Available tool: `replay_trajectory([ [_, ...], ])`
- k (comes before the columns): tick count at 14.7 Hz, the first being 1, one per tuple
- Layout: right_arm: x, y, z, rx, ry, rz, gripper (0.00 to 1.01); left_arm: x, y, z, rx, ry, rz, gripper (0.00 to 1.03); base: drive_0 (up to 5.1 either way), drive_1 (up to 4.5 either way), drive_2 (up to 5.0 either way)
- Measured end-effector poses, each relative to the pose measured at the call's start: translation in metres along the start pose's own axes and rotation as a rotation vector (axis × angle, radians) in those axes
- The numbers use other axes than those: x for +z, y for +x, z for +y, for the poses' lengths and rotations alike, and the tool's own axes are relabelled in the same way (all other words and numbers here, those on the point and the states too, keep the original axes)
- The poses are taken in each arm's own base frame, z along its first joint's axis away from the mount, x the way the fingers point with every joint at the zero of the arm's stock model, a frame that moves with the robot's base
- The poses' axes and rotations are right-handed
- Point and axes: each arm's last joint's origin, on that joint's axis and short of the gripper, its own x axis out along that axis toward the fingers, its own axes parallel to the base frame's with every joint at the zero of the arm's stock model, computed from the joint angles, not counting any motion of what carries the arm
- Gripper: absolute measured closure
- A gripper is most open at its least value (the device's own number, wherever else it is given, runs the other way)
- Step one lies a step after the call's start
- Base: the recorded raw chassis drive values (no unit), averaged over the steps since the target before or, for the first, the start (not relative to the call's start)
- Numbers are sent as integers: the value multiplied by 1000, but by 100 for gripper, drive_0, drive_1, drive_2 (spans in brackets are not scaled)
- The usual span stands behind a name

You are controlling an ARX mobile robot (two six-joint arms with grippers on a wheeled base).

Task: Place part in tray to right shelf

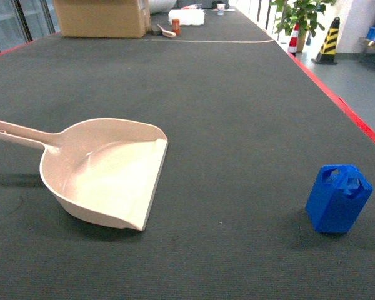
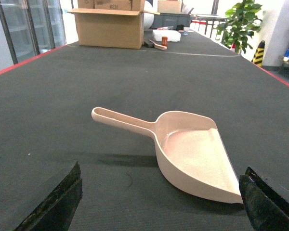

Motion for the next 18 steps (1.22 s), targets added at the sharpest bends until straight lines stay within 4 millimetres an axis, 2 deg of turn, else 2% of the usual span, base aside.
replay_trajectory([
  [18, 0, 0, 0, 0, 0, 0, 3, 0, 0, 0, 0, 0, 0, 5, 0, 0, 0],
])
